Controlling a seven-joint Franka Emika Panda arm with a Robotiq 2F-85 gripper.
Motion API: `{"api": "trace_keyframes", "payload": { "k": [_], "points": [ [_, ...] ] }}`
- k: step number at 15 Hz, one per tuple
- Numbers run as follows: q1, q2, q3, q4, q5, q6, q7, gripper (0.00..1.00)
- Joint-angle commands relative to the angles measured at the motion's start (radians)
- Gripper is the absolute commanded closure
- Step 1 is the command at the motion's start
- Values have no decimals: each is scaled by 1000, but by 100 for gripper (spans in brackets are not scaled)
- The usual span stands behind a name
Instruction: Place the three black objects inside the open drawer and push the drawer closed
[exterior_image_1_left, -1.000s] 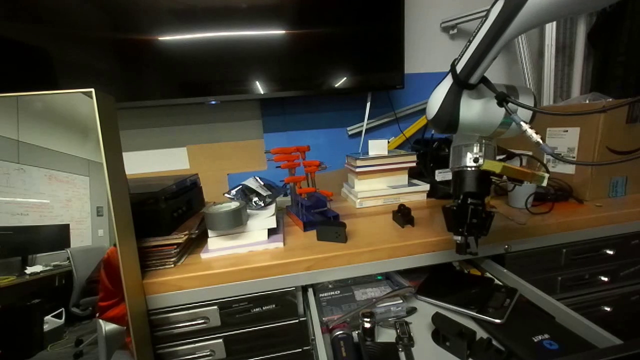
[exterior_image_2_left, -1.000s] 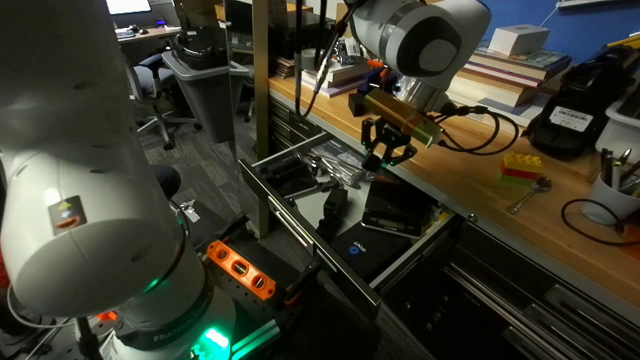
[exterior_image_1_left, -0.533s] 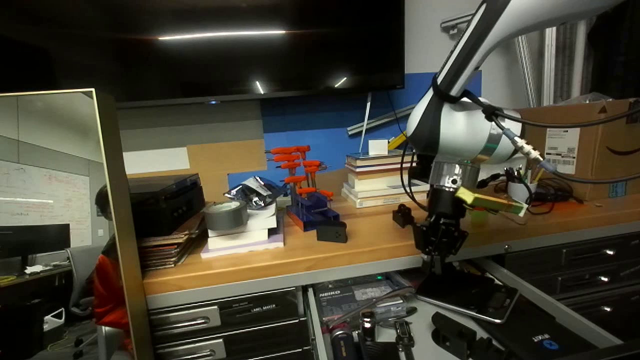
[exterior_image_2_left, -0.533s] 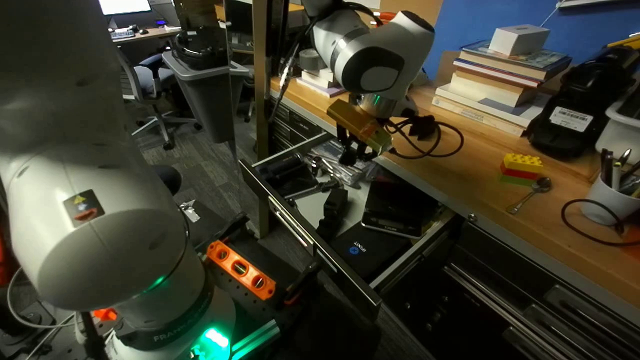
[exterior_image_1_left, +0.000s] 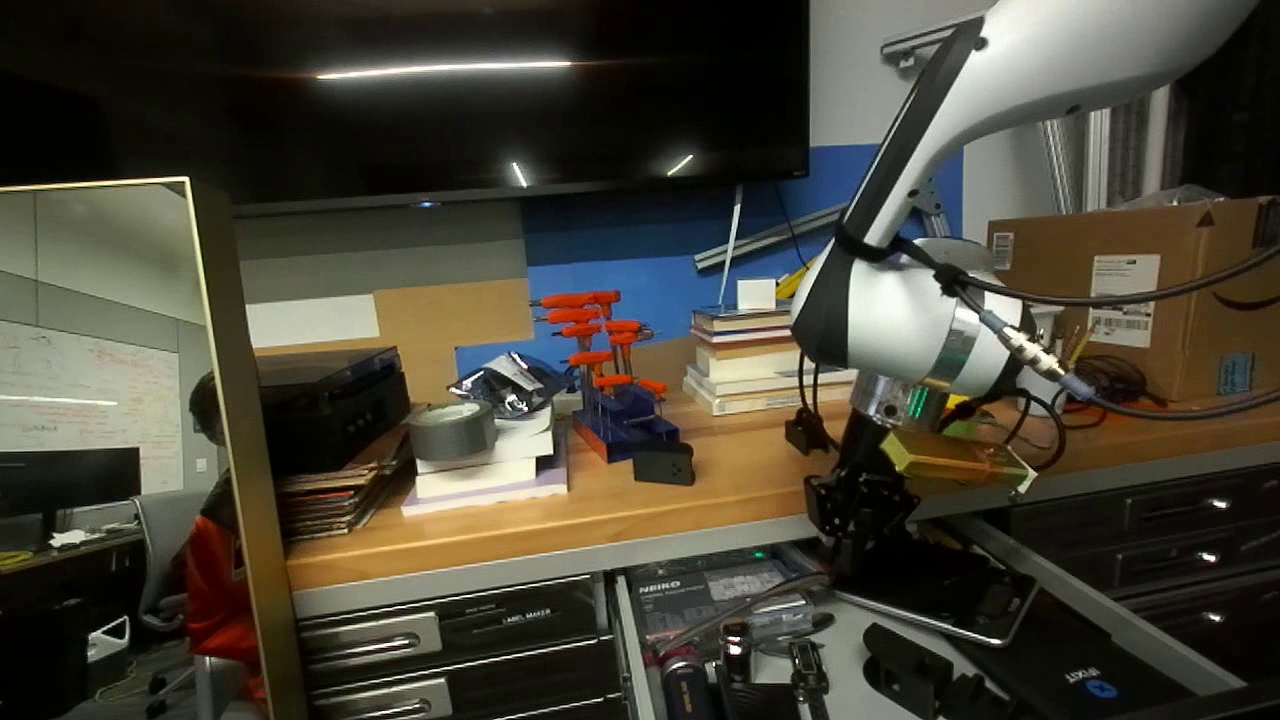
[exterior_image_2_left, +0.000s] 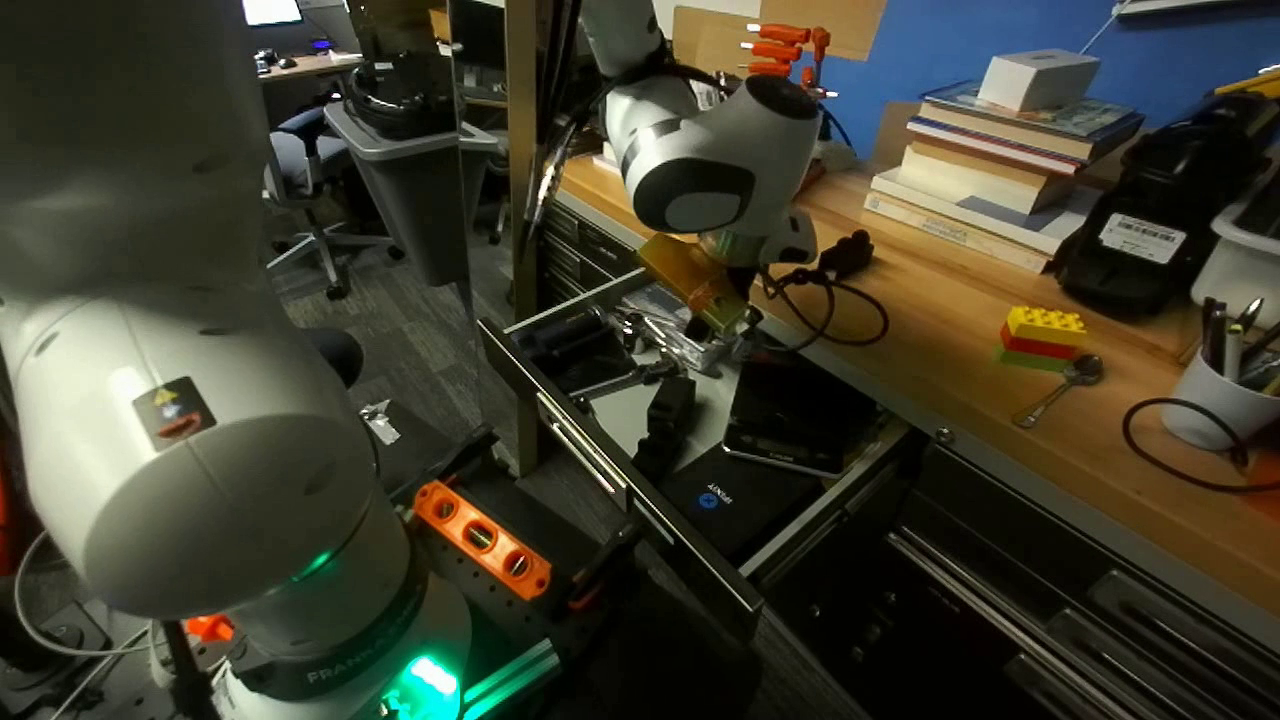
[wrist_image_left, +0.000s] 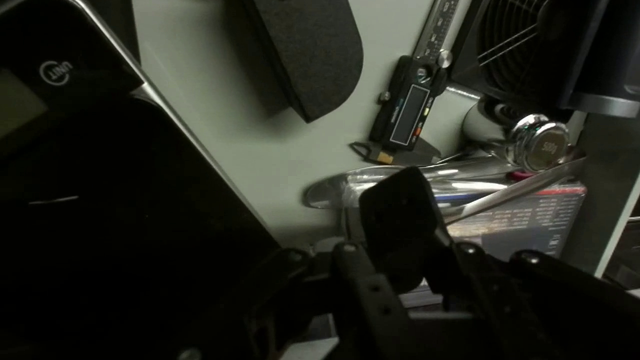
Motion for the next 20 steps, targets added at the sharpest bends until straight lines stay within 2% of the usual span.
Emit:
{"api": "trace_keyframes", "payload": {
  "k": [1,6,17,18,20],
  "points": [
    [-10,65,19,13,75,108,-35,81],
    [-23,142,23,28,104,158,-33,81],
    [-22,232,21,78,104,160,-17,81],
    [-18,236,16,83,101,160,-8,53],
    [-22,234,10,90,100,154,-1,40]
  ]
}}
